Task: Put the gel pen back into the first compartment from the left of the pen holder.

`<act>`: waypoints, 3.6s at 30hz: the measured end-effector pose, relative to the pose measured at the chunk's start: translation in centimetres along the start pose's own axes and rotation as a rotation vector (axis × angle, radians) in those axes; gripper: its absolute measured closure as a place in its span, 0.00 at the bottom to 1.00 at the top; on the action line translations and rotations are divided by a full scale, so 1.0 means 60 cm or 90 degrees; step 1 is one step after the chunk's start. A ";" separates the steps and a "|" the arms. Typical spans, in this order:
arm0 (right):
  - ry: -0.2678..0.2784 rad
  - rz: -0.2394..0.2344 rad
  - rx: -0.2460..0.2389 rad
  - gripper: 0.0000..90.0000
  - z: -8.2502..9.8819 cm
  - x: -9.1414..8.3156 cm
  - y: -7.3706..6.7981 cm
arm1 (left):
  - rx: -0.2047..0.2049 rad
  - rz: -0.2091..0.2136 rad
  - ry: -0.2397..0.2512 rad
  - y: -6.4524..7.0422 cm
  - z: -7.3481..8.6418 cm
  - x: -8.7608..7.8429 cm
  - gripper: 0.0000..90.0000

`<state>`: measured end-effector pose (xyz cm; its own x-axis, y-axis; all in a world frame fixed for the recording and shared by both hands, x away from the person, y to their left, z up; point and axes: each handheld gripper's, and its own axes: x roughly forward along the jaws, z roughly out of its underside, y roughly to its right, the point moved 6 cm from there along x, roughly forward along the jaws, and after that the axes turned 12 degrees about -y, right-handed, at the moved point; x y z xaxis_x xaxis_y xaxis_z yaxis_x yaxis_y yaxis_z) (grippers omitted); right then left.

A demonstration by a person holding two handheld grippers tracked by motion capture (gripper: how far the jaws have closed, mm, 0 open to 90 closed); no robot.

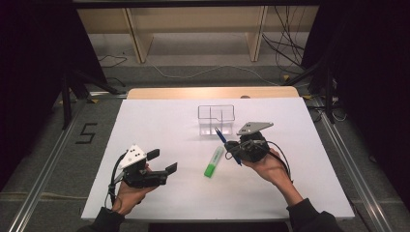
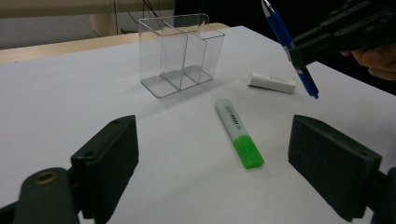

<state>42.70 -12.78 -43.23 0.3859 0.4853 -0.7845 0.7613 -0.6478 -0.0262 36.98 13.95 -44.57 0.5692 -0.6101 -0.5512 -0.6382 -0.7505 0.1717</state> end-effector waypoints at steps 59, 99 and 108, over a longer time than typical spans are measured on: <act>0.182 0.040 0.116 0.89 -0.230 0.063 0.091 | -0.010 0.004 0.012 -0.002 0.001 0.000 0.18; 0.175 0.073 0.153 0.89 -0.240 0.148 0.102 | -0.004 0.007 0.014 0.000 -0.001 -0.003 0.18; 0.165 0.074 0.152 0.89 -0.234 0.155 0.098 | -0.001 0.005 0.013 0.001 0.000 -0.003 0.18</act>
<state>58.05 -3.84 -41.98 0.6058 0.5131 -0.6081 0.5728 -0.8117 -0.1143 36.85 14.03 -44.44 0.5741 -0.6215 -0.5331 -0.6424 -0.7455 0.1774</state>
